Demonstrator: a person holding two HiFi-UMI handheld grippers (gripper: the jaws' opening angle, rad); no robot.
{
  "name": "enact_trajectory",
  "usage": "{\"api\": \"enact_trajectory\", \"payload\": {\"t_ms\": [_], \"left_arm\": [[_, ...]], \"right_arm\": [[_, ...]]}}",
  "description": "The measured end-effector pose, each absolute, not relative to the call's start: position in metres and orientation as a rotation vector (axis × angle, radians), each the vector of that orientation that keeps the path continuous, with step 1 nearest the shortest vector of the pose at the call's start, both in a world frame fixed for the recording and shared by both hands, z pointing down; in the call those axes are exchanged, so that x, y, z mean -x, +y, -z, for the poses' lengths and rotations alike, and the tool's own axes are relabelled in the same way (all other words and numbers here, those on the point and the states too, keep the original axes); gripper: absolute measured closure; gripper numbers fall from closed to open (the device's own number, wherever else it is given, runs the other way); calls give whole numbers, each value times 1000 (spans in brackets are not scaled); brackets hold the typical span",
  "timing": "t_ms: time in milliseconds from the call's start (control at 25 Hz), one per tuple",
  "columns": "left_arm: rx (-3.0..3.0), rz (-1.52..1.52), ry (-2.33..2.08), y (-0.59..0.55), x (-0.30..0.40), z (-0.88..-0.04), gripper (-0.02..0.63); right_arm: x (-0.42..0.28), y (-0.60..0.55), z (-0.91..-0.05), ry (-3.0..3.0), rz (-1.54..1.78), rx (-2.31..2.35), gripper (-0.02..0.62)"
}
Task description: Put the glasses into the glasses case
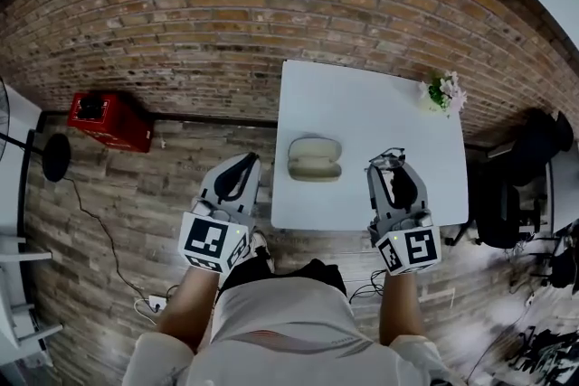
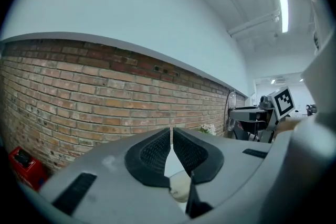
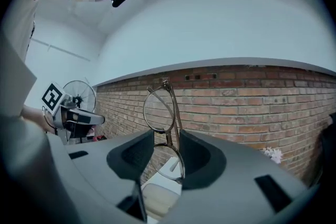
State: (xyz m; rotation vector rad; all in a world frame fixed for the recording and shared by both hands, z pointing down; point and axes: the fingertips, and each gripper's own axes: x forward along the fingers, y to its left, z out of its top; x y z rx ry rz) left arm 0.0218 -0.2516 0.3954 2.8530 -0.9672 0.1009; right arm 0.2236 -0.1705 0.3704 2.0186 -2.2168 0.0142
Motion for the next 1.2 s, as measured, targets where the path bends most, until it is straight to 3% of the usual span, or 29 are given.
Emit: {"api": "enact_trajectory", "payload": {"t_ms": [600,1200], "left_arm": [[-2709,-178,-1186,-284,-53,-416,578],[-2577,-218,-1285,-287,-39,-447,578]], "right_arm": [[-256,-249,-417,-2356,-142,-1620,393],[-189,-267,-576,-2200,-392,-795,393]]}}
